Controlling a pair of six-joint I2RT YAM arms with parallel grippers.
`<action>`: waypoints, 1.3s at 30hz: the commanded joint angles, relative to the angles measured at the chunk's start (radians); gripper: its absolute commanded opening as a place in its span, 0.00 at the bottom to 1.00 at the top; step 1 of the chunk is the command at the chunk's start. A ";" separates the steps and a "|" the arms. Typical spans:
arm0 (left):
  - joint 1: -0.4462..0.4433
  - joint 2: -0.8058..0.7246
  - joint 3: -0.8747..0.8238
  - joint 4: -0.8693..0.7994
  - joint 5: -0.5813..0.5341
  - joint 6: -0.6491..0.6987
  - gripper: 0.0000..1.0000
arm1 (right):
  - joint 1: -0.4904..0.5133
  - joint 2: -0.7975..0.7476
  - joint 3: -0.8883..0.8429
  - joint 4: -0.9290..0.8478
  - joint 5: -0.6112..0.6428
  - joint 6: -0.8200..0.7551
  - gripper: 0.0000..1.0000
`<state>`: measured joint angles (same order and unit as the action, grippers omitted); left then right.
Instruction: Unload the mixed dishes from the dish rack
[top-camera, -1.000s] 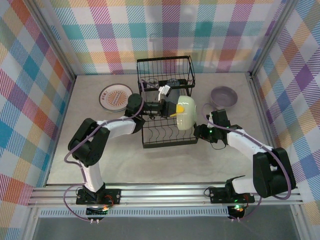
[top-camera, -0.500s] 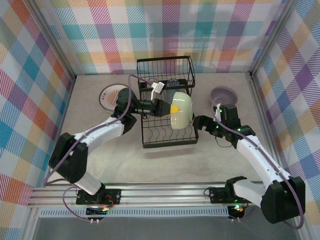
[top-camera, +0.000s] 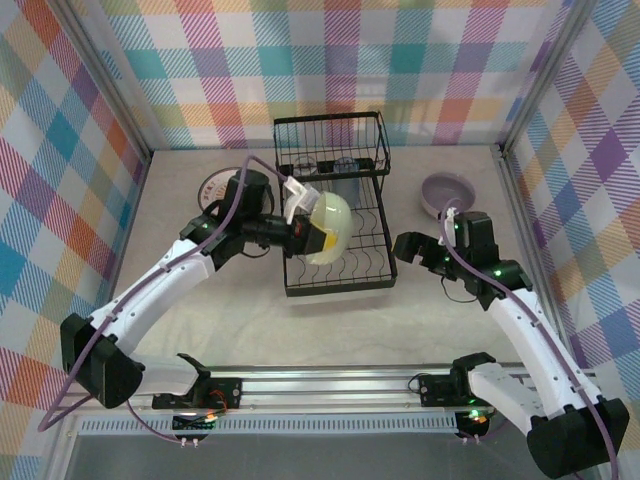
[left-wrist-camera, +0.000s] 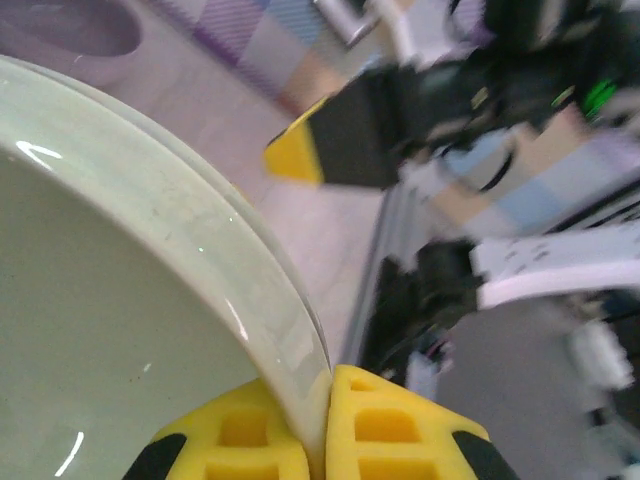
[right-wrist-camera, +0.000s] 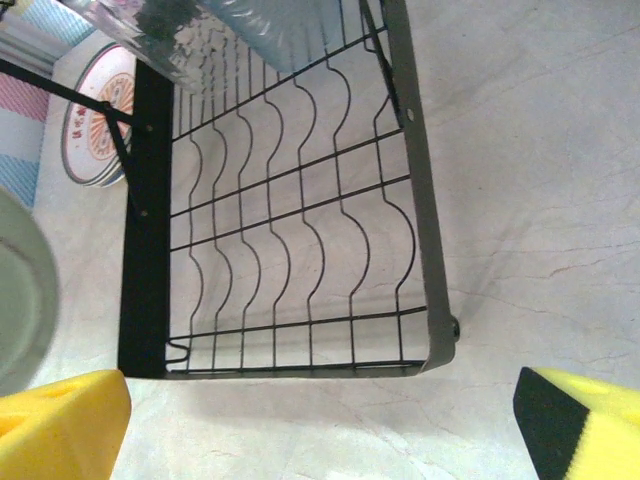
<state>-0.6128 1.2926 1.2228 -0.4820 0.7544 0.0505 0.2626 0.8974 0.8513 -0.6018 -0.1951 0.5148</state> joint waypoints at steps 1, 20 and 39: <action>-0.052 -0.046 0.067 -0.164 -0.169 0.344 0.00 | 0.002 -0.033 0.038 -0.060 -0.046 -0.012 0.99; -0.442 0.110 0.061 -0.360 -0.726 0.891 0.00 | 0.155 0.072 0.176 -0.165 -0.052 -0.069 0.98; -0.544 0.149 0.036 -0.345 -0.888 0.919 0.00 | 0.470 0.341 0.281 -0.226 0.256 -0.099 0.66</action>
<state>-1.1435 1.4521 1.2297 -0.8860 -0.0731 0.9401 0.7139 1.2247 1.0908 -0.7963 -0.0090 0.4278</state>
